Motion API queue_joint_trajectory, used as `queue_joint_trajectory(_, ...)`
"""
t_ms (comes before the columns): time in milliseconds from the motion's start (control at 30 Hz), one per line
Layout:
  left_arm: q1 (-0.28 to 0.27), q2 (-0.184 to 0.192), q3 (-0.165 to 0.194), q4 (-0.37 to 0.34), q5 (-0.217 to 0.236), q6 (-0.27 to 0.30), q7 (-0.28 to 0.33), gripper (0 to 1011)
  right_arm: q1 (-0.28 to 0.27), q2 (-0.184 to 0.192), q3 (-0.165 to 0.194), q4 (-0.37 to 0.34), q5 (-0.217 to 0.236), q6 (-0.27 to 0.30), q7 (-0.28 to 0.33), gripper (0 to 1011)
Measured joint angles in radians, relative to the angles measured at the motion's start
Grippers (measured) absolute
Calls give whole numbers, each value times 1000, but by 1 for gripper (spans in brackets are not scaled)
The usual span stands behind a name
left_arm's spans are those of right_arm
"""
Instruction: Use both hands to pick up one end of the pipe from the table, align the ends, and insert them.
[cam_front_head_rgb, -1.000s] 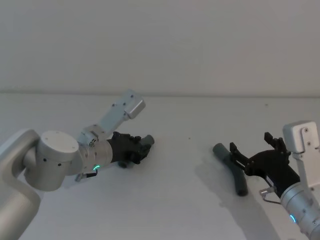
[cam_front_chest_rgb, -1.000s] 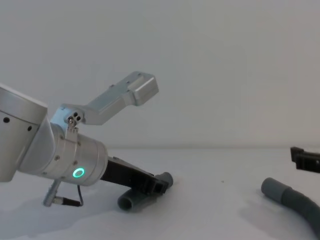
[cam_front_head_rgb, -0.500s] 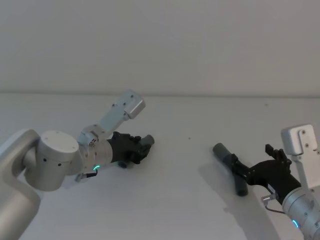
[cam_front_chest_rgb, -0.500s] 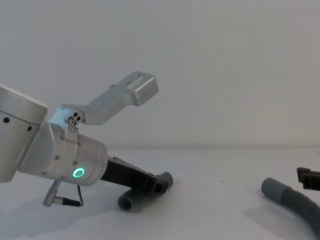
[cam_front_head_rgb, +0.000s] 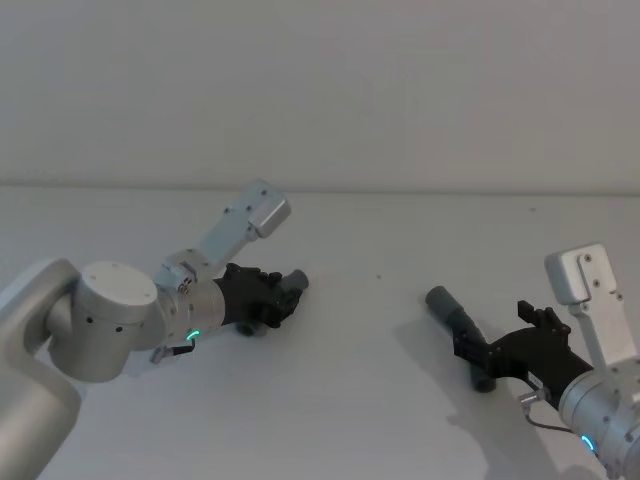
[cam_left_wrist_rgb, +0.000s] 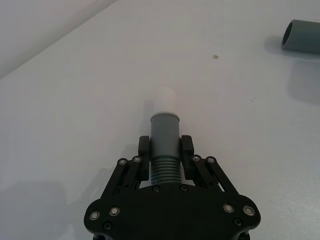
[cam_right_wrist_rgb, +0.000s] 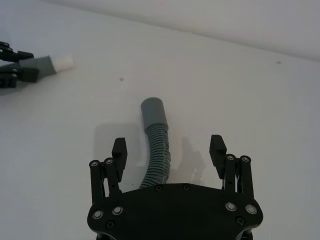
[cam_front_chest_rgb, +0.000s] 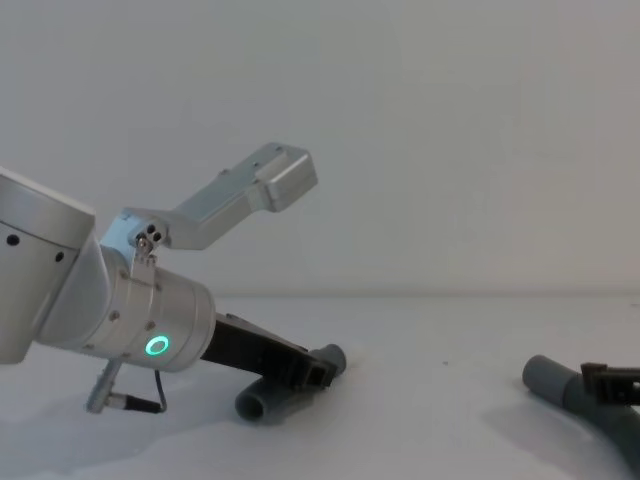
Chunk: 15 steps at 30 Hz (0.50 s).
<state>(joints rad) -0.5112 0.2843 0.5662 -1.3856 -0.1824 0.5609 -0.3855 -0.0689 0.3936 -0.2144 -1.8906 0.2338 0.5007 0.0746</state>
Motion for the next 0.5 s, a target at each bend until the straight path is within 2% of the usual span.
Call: queue_joint_trajectory(500, 0, 0, 0, 0, 0, 0, 0, 349, 72, -40, -7, 80, -6, 71, -5, 999)
